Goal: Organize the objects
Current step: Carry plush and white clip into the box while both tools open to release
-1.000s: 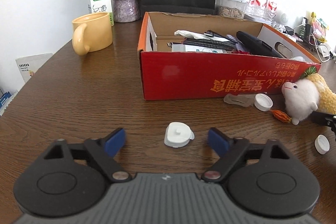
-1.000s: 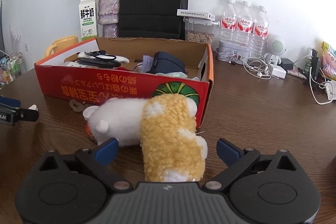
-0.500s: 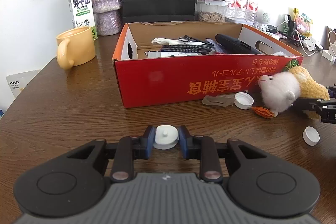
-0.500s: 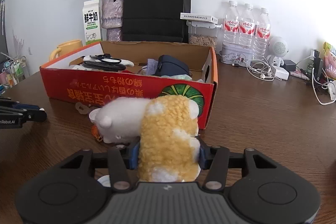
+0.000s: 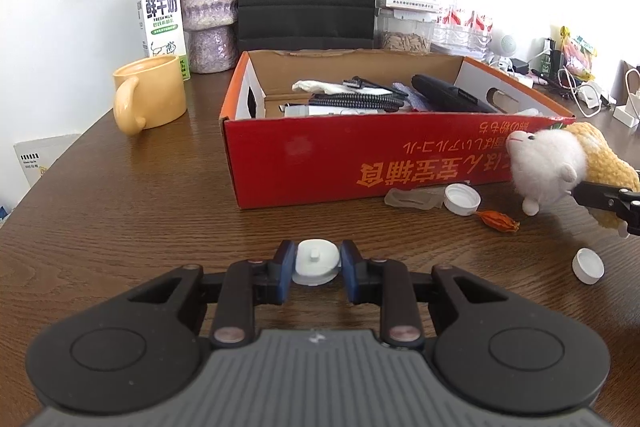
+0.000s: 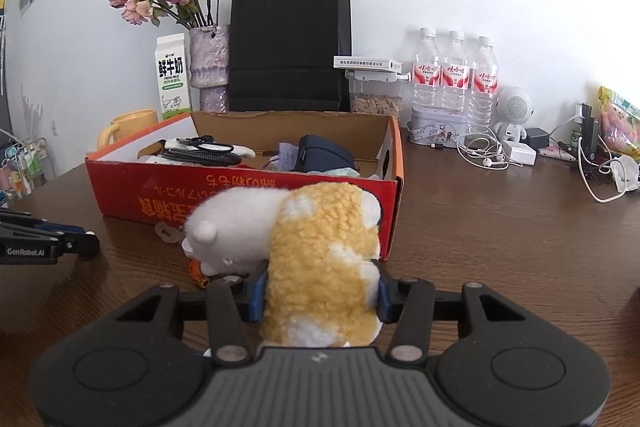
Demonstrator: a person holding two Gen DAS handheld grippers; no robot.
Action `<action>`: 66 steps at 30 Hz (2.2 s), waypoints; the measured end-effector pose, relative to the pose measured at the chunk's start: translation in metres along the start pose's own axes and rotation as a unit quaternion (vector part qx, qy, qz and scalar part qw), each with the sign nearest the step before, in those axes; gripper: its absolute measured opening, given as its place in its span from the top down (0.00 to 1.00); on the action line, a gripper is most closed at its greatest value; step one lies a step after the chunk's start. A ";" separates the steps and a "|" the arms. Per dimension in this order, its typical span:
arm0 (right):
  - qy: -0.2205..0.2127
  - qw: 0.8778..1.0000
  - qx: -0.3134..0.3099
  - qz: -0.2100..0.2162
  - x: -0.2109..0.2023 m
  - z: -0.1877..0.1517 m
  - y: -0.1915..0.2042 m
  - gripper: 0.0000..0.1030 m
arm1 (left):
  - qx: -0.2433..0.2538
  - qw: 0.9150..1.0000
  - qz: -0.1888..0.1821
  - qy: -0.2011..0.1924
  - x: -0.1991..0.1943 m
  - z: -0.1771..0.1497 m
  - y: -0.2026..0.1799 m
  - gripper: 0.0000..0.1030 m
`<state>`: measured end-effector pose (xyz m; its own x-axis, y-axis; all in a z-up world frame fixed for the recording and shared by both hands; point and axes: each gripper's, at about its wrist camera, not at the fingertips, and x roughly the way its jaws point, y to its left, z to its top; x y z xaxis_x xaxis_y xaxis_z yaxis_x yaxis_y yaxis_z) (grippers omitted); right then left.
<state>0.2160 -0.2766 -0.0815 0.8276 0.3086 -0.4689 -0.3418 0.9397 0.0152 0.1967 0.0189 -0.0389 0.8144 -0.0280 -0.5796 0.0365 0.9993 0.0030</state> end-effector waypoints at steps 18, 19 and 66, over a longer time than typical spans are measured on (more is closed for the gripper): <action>-0.062 0.997 -0.014 0.032 -0.020 0.036 0.032 0.54 | 0.009 0.996 -0.015 -0.090 -0.035 0.043 -0.021 0.75; -0.066 0.997 -0.015 0.034 -0.019 0.040 0.034 0.54 | 0.009 0.995 -0.016 -0.095 -0.036 0.047 -0.022 0.75; -0.051 0.998 0.019 -0.015 0.119 0.111 0.006 0.00 | -0.033 0.992 0.035 -0.117 0.074 0.138 -0.028 0.00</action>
<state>0.3618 -0.2178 -0.0388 0.8789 0.2916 -0.3775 -0.3007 0.9530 0.0360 0.3359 -0.0140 0.0302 0.9262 0.0440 -0.3744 -0.0558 0.9982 -0.0209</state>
